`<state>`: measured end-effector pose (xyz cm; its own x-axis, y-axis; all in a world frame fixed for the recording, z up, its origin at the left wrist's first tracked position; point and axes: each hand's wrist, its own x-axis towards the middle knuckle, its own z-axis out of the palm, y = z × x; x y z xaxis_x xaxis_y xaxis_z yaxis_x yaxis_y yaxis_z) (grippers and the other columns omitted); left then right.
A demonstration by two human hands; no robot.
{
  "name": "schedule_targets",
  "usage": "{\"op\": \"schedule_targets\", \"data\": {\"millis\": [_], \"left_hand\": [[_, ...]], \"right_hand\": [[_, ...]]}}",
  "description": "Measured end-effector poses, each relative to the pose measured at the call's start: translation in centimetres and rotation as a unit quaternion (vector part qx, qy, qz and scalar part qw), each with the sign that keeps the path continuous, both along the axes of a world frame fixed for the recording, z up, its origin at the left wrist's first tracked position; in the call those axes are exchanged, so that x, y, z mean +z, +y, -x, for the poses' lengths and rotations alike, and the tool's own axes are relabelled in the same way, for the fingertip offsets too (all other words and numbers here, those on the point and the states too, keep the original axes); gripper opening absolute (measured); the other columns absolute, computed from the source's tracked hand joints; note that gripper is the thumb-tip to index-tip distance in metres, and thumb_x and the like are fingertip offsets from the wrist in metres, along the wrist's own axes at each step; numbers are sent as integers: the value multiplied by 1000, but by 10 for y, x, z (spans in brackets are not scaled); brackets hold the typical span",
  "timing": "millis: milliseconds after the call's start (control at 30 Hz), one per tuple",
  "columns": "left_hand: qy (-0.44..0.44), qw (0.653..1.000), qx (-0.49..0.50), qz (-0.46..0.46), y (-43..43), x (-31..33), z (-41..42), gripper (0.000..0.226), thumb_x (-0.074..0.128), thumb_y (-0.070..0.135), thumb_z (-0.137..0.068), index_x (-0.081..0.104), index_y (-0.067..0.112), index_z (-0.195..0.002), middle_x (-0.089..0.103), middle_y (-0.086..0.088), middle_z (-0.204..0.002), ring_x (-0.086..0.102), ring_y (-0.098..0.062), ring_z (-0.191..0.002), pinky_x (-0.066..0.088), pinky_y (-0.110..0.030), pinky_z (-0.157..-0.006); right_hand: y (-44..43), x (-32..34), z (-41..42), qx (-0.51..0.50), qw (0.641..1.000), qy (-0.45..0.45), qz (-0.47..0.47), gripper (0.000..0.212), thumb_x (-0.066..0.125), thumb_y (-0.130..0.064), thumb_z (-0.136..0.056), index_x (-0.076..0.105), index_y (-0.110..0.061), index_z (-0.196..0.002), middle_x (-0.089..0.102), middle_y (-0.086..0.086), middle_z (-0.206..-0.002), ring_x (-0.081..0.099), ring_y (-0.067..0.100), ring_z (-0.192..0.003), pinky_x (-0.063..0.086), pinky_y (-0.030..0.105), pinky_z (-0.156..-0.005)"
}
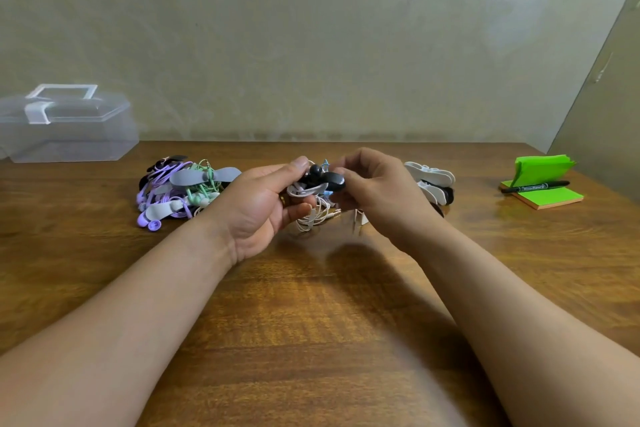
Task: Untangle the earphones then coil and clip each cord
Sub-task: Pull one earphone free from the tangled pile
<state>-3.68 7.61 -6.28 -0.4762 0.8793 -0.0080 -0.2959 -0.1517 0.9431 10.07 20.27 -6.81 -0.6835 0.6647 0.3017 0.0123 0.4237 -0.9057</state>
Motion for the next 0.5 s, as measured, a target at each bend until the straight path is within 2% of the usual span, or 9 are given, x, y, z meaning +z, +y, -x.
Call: {"op": "schedule_targets", "data": {"millis": [167,233,367,500], "left_hand": [[-17,998,60,-16,2,0,6,18,64,20,-100,71,3,-104,70,-12,-100,67,-13,-74,59,-20,-59],[-37,997,67,-22,3,0,8,18,65,20,-100,70,3,-103,70,-13,-101,69,-14,-77,60,-21,-60],[-86,993,65,-38,2,1,9,18,67,21,-98,70,3,-101,72,-9,-95,70,-13,-74,59,-21,-60],[-108,991,68,-43,3,-2,9,16,69,18,-97,70,3,-101,72,-10,-99,73,-12,-74,60,-23,-63]], "right_hand": [[-3,4,-3,-39,997,4,-66,14,64,-16,-103,74,-18,-113,75,-4,-97,71,6,-80,57,20,-68],[-6,4,-3,-41,997,14,-59,10,68,-16,-101,74,-17,-109,76,-2,-93,71,6,-77,57,21,-67],[-10,0,1,-40,999,27,9,3,71,-15,-99,73,-16,-102,76,3,-90,74,15,-80,62,32,-73],[-12,-2,3,-51,998,23,17,1,73,-16,-97,74,-16,-98,74,2,-88,70,11,-77,59,28,-69]]}}
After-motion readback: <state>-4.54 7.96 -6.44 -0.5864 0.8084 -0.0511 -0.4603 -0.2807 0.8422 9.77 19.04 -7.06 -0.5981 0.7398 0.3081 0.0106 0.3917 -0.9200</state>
